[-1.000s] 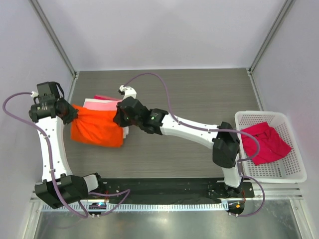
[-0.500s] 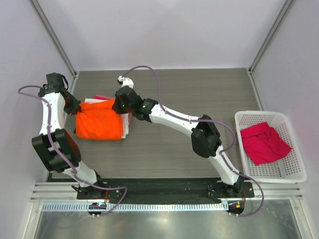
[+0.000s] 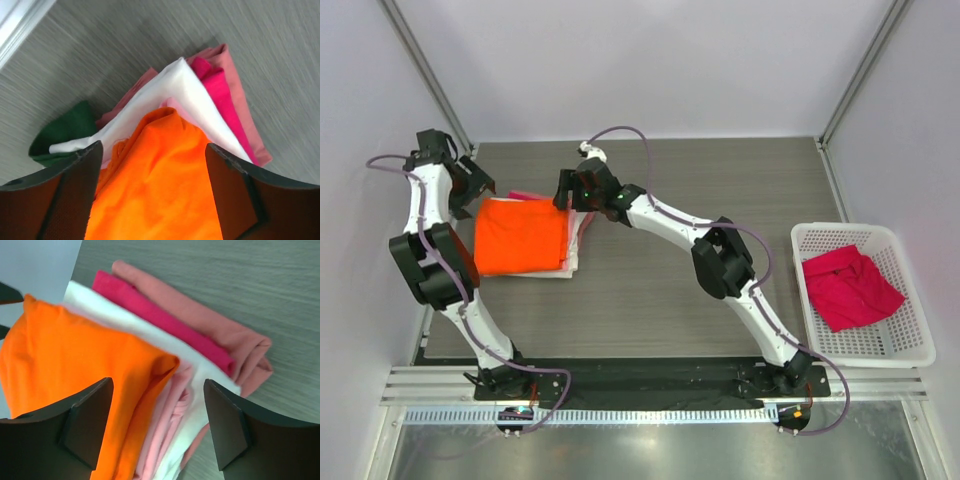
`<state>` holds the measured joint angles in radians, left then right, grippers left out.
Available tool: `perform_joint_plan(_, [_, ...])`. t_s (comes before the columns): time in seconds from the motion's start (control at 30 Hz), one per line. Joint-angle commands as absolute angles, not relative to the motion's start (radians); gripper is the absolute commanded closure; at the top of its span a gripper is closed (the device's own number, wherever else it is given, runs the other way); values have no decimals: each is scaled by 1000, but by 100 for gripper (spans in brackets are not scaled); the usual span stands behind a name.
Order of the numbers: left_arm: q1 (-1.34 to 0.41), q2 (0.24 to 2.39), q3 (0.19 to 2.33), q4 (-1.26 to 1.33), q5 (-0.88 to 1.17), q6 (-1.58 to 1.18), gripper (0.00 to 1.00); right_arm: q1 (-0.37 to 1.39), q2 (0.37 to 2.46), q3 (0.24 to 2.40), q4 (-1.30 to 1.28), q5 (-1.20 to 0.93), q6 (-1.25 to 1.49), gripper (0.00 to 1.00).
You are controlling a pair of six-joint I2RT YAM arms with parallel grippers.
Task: Fold and stack the t-shirts
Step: Neatly place the folded tshirt to the corner
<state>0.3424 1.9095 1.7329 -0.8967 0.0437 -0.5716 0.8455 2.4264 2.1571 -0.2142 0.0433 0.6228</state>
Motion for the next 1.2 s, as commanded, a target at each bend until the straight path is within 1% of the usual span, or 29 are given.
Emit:
perform_joint_plan(0.0, [331,1823,1801,-900,-11,-551,12,839,2361,2145,-167,57,592,20])
perform_joint_plan(0.03, [327,1798,1802,-903,-43,-549,5,839,2327,2134,-166,58,583,20])
perform_joint_plan(0.2, [259,1622,1760,-864,-54,-540,2,838,2189,2008,-173,60,534,20])
perform_joint_plan(0.33, [161,1510,1718,-864,26,-548,2,818,2028,1834,-169,93,497,20])
perform_joint_plan(0.37, [106,1491,1703,-859,32,-555,2,812,1947,1744,-154,103,489,20])
perform_joint_plan(0.43, [51,1435,1626,-815,46,-590,2,784,1864,1650,-135,120,473,20])
perform_joint_plan(0.47, [8,1416,1590,-793,70,-609,2,772,1786,1555,-118,126,468,20])
perform_joint_plan(0.53, [-66,1378,1481,-701,86,-658,2,746,1699,1458,-109,146,463,20])
perform_joint_plan(0.57, [-131,1346,1447,-671,78,-670,0,711,1662,1362,-100,158,462,20])
perform_joint_plan(0.6, [-174,1332,1419,-616,30,-679,0,695,1575,1312,-95,169,463,20])
perform_joint_plan(0.63, [-216,1321,1358,-589,8,-689,0,675,1536,1261,-80,178,459,20])
perform_joint_plan(0.67, [-297,1315,1335,-563,-8,-696,1,642,1487,1155,-69,207,457,20])
perform_joint_plan(0.73, [-371,1325,1292,-512,-87,-699,1,600,1364,1045,-43,235,456,20])
perform_joint_plan(0.77, [-435,1339,1283,-503,-112,-701,0,583,1327,941,-17,254,456,20])
perform_joint_plan(0.8, [-461,1365,1273,-483,-132,-692,0,554,1293,890,-6,296,454,19])
perform_joint_plan(0.83, [-486,1379,1266,-474,-167,-687,1,542,1217,841,21,323,451,16])
perform_joint_plan(0.87, [-524,1393,1243,-462,-184,-681,0,534,1180,754,32,354,449,8])
perform_joint_plan(0.9, [-541,1407,1227,-427,-199,-670,1,532,1137,708,43,406,443,3])
perform_joint_plan(0.93, [-555,1407,1204,-404,-221,-667,0,532,1061,663,60,426,439,0])
perform_joint_plan(0.97, [-578,1404,1143,-343,-260,-664,0,532,1021,579,95,440,425,0])
perform_joint_plan(1.03, [-592,1361,1051,-244,-273,-646,0,532,926,517,123,459,416,0])
perform_joint_plan(1.07, [-601,1341,949,-115,-268,-634,0,532,904,476,124,475,416,1])
perform_joint_plan(1.17, [-603,1341,864,41,-277,-574,0,532,839,416,126,538,422,0])
